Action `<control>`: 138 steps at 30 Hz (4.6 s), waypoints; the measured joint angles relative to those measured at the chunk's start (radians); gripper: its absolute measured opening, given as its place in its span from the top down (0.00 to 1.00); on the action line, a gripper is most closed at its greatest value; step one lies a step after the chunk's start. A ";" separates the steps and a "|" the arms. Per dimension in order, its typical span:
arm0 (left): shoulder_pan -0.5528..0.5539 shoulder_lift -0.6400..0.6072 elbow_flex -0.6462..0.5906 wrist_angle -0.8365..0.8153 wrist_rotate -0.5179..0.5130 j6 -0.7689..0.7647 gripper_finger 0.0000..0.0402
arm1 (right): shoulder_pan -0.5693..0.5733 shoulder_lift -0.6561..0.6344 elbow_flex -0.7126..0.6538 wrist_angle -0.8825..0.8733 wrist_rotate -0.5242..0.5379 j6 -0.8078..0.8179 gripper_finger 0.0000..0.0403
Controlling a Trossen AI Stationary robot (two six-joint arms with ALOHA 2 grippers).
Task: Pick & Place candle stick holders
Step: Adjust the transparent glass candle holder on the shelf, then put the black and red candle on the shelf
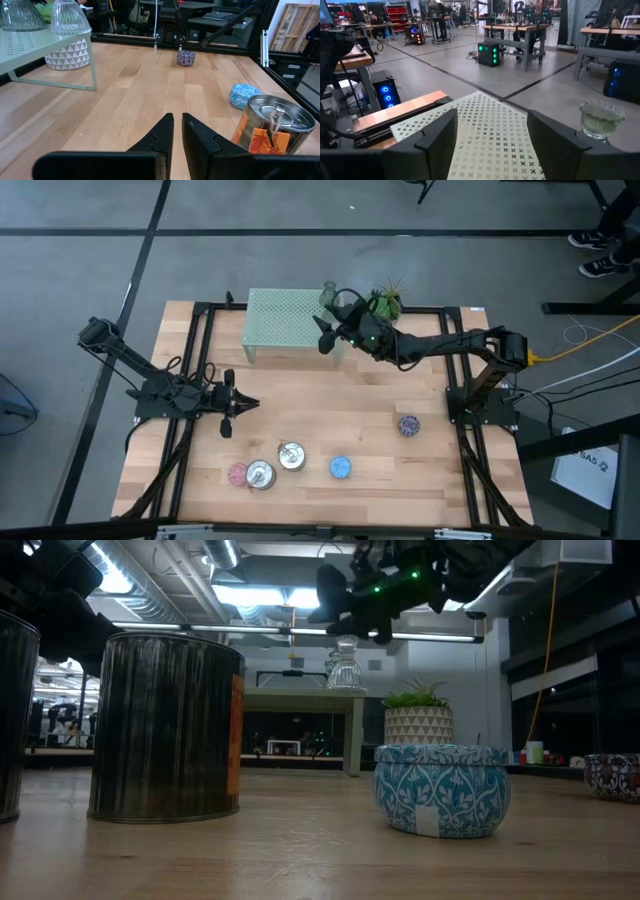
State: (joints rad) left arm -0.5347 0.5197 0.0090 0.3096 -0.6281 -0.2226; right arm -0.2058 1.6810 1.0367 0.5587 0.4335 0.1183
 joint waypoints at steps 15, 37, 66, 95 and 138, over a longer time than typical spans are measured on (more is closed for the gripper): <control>0.000 0.000 0.000 0.000 0.000 0.000 0.92 | 0.117 -0.332 0.043 -0.622 -0.057 0.016 0.60; 0.000 0.000 0.000 -0.001 0.000 0.000 0.92 | 0.146 -0.094 0.019 -0.740 0.116 0.218 0.99; 0.000 0.000 0.000 0.000 0.000 0.000 0.92 | 0.100 -0.093 0.019 -0.648 0.031 0.186 0.99; 0.000 0.000 0.000 0.000 0.000 0.000 0.92 | 0.055 -0.088 0.018 -0.767 0.079 0.207 0.99; 0.000 0.000 0.000 -0.001 0.000 0.000 0.92 | 0.656 -0.265 0.019 -1.135 -0.371 0.638 0.79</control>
State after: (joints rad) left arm -0.5350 0.5194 0.0090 0.3089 -0.6277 -0.2230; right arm 0.4507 1.4162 1.0554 -0.5766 0.0624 0.7567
